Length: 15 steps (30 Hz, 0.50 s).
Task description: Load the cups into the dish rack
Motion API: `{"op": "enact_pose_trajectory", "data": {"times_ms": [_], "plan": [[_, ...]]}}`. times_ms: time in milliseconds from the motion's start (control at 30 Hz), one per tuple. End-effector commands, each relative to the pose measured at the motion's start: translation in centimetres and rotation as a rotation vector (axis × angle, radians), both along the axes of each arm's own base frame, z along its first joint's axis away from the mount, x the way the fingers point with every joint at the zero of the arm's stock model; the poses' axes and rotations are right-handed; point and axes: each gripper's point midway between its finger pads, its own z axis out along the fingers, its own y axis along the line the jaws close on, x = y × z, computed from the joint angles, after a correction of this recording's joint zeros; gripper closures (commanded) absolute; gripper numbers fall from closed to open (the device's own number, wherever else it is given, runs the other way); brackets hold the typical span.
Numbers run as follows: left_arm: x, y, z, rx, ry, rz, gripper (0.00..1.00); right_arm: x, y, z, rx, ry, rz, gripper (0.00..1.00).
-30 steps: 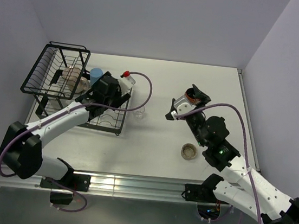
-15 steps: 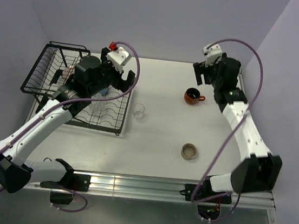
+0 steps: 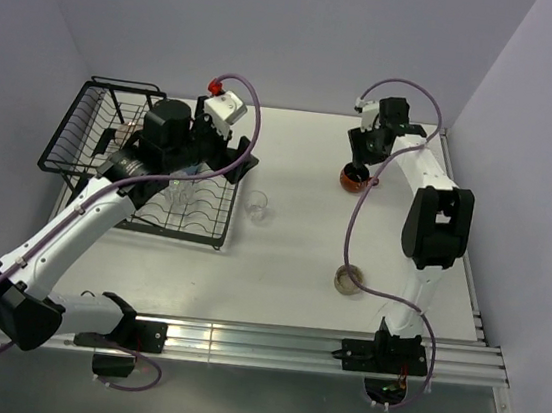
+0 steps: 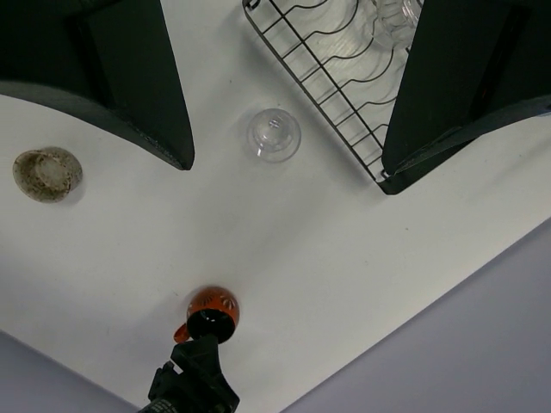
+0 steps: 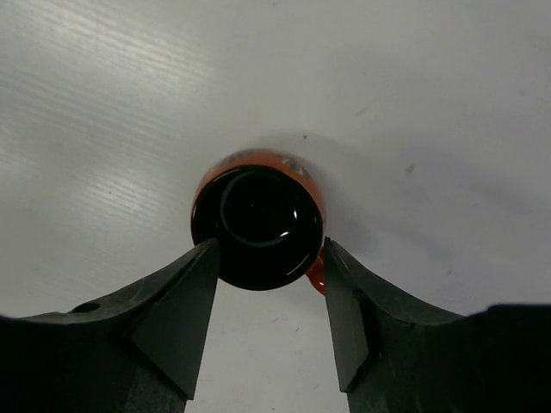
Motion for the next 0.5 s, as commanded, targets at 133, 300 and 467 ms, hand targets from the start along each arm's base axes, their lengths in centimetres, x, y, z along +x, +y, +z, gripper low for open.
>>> {"op": "enact_pose_trajectory", "data": {"times_ms": [133,300,467], "plan": [[-0.1,-0.9,1.3,-0.024,0.021,-0.045,0.01,0.2,-0.8,-2.4,-0.047,0.089,0.025,0.44],[0.4,-1.2,0.9,-0.024,0.043,-0.037,0.01,0.7,-1.7,-4.5,-0.095,0.109,0.002,0.46],[0.4,-1.4,0.5,-0.028,0.067,-0.044,0.01,1.3,-2.1,-5.6,-0.109,0.103,-0.013,0.50]]}}
